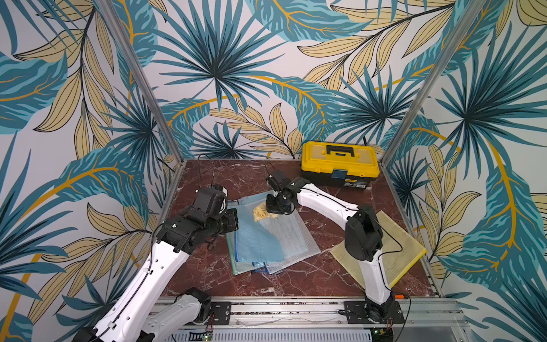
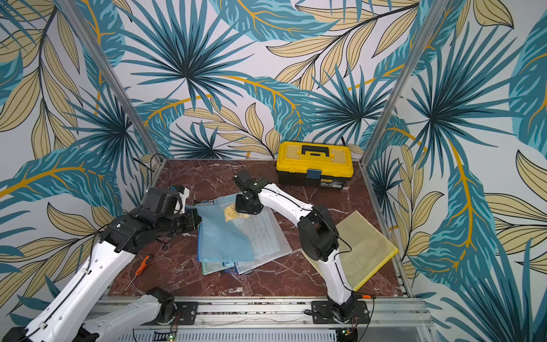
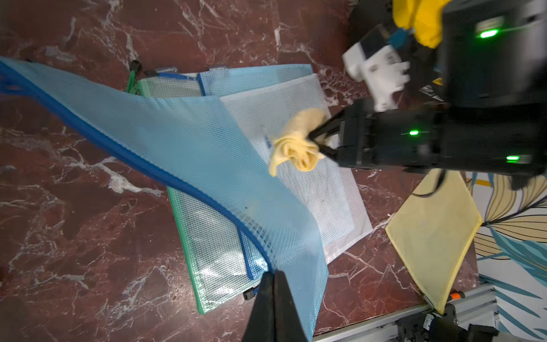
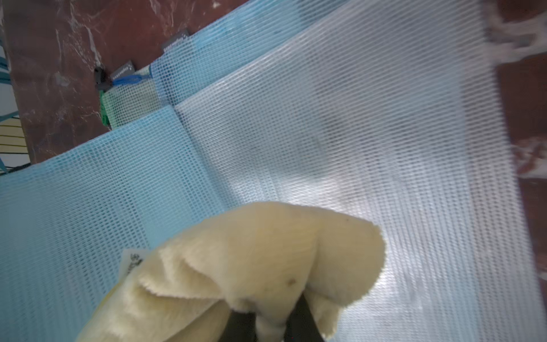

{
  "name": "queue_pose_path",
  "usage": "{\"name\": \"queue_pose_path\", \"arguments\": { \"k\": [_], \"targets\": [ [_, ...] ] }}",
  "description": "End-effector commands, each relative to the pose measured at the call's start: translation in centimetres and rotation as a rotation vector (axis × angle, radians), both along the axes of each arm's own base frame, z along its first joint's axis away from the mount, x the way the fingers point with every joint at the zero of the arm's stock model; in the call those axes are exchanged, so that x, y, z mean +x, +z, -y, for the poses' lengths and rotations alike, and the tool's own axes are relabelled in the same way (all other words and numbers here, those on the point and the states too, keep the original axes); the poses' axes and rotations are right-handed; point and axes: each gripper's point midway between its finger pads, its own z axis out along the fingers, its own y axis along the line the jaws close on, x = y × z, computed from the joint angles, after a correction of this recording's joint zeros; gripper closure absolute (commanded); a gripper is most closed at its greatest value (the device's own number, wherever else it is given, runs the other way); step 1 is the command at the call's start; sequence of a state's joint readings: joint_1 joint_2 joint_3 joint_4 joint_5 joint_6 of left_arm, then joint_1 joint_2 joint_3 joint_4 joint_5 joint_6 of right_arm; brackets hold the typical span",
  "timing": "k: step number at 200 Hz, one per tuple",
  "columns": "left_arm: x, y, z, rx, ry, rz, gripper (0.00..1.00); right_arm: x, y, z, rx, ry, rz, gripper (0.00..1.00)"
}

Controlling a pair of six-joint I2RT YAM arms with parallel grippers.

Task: Wipe the document bag
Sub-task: Adjust the document bag.

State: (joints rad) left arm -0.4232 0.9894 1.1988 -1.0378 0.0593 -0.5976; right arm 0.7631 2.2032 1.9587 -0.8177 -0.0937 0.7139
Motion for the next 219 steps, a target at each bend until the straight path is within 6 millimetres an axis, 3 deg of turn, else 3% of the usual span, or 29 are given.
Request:
{"name": "queue_pose_path", "arguments": {
  "k": [1, 26, 58, 69, 79, 99, 126, 132, 161, 177, 197, 219],
  "targets": [
    [0.3, 0.4, 0.2, 0.031, -0.010, 0.001, 1.00, -6.0, 0.7, -5.5, 0.036, 0.146, -0.060, 1.00],
    [1.4, -0.1, 0.6, 0.082, 0.001, -0.012, 1.00, -9.2, 0.9, -9.1, 0.128, 0.204, -0.079, 1.00],
    [3.2, -2.1, 1.2, 0.174, 0.020, -0.063, 1.00, -10.6, 2.2, -12.0, 0.267, 0.263, -0.083, 1.00],
    [3.7, -3.4, 2.0, 0.195, 0.004, -0.105, 1.00, -10.5, 2.1, -11.9, 0.257, 0.261, -0.081, 1.00],
    [3.9, -4.7, 2.8, 0.216, -0.005, -0.143, 1.00, -9.7, 1.5, -10.1, 0.171, 0.212, -0.051, 1.00],
    [4.2, -6.8, 3.8, 0.298, -0.011, -0.174, 1.00, -7.4, 0.6, -4.5, 0.002, 0.075, 0.003, 1.00],
    [4.3, -8.9, 4.4, 0.370, 0.001, -0.200, 1.00, -5.1, -1.1, 4.6, -0.083, -0.125, -0.007, 1.00],
    [4.3, -9.2, 4.5, 0.378, 0.000, -0.205, 1.00, -4.0, -1.5, 7.5, -0.102, -0.185, -0.017, 1.00],
    [4.9, -10.5, 6.5, 0.388, -0.050, -0.223, 1.00, -3.2, -0.9, 16.0, -0.210, -0.298, 0.010, 1.00],
    [5.4, -11.2, 8.3, 0.380, -0.085, -0.230, 1.00, -3.3, -0.4, 18.8, -0.255, -0.329, 0.020, 1.00],
    [6.4, -12.1, 10.7, 0.369, -0.117, -0.227, 1.00, -3.7, 0.4, 20.7, -0.266, -0.354, 0.032, 1.00],
    [8.0, -12.3, 12.4, 0.386, -0.122, -0.189, 0.77, -4.3, 1.5, 21.4, -0.257, -0.352, 0.052, 1.00]
  ]
}}
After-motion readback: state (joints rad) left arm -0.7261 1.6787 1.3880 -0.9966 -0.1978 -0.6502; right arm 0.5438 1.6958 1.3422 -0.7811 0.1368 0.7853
